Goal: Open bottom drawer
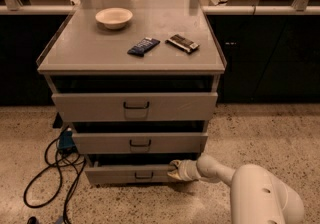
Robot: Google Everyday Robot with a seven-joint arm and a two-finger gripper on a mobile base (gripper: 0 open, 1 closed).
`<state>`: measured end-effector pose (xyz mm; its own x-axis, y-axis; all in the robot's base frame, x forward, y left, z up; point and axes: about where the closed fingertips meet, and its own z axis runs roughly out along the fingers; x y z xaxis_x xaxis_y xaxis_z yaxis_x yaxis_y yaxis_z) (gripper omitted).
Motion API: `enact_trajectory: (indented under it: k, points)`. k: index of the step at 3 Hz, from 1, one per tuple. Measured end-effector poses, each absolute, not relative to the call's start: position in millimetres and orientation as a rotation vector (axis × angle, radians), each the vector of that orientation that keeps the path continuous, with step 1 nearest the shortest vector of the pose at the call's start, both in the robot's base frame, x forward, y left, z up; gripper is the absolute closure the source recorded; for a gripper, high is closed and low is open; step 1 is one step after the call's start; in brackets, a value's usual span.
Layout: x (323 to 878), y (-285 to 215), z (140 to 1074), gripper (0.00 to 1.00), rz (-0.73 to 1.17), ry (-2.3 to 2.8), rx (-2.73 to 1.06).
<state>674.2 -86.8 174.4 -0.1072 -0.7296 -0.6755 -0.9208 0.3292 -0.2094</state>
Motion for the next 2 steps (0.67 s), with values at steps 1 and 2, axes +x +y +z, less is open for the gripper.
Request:
enact_trajectory:
  k: [1, 2]
  points:
    - [674.1, -86.8, 175.8, 1.00, 0.344, 1.888, -1.454]
    - [655.1, -90.7, 169.1, 1.00, 0.328, 1.888, -1.454]
